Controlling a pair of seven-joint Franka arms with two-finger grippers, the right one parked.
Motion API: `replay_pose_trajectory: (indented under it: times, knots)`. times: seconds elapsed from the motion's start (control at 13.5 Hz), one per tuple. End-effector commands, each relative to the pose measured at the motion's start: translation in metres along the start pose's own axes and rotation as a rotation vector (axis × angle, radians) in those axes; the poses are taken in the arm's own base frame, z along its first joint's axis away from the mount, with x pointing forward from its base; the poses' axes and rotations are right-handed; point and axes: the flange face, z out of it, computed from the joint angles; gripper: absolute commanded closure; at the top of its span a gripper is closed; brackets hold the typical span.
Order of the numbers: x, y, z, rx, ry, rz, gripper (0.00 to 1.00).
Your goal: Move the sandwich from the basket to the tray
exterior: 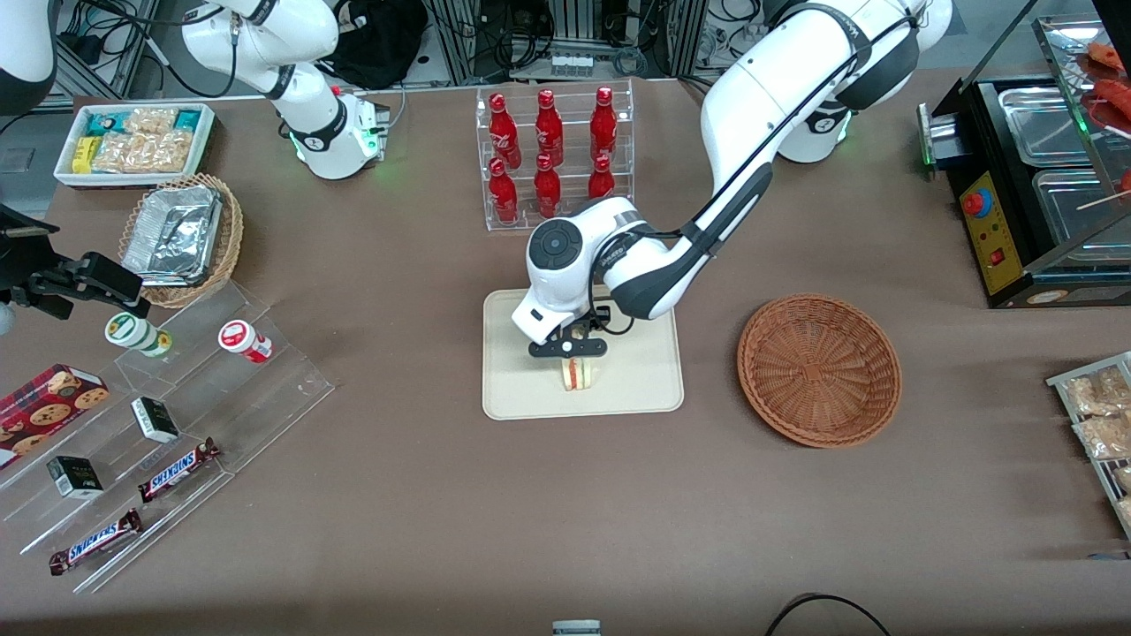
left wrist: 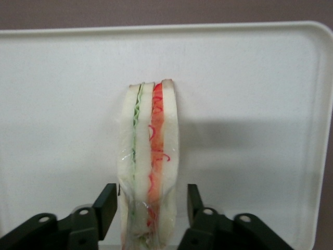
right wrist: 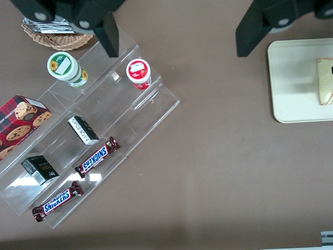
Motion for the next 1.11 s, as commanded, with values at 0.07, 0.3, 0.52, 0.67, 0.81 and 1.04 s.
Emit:
replay_pose_trajectory:
  times: [0.07,0.3,0.52,0.67,0.81,1.04]
  knots:
    - [0.009,-0.019,-0.066,0.054,0.037,-0.048,0.0]
    - [0.016,-0.051,-0.142,0.035,0.025,-0.136,0.0]
    - [0.026,-0.12,-0.226,0.077,0.034,-0.251,0.0]
    - [0.026,-0.169,-0.267,0.123,0.055,-0.319,0.0]
    - [0.018,-0.216,-0.291,0.164,0.079,-0.363,0.0]
    - [0.007,-0.277,-0.316,0.16,0.032,-0.294,0.0]
